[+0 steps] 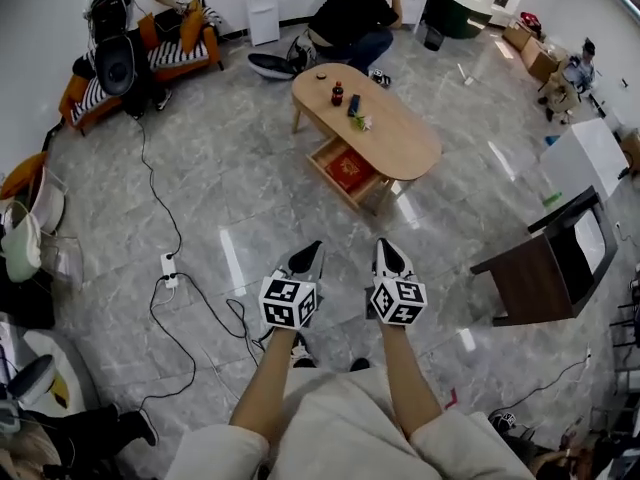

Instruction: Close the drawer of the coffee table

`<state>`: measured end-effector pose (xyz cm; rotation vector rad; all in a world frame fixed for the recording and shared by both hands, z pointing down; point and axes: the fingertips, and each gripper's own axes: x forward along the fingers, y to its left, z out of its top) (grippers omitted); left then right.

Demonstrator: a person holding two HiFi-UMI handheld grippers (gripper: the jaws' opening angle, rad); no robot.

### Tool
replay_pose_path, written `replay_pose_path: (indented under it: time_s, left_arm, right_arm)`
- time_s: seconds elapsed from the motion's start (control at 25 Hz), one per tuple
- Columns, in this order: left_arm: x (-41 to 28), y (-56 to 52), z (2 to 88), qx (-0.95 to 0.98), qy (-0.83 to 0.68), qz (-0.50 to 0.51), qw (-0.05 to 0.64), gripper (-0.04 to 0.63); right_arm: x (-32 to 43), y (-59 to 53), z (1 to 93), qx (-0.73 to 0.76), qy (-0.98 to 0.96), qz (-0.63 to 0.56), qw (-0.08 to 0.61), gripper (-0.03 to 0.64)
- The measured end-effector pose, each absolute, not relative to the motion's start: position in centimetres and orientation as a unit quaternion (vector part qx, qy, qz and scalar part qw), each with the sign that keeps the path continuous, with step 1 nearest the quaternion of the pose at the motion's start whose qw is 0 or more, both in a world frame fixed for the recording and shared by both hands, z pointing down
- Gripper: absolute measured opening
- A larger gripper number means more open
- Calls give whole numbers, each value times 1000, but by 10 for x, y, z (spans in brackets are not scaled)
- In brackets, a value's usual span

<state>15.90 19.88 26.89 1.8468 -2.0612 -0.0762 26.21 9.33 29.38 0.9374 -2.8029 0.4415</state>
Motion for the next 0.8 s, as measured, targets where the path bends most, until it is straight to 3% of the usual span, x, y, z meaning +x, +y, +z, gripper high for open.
replay_pose_path:
  time_s: [0.2,0.48,0.8]
  left_arm:
    - [143,180,269,670,-712,-41,205,9]
    - [119,221,295,682,-696,-29,224,9]
    - [68,244,306,654,-717,-50,236,9]
  right_arm:
    - [232,86,290,376,-892,252,9,15]
    - [221,147,328,338,-911,227,58,15]
    - [200,130,370,394,-881,248,87,15]
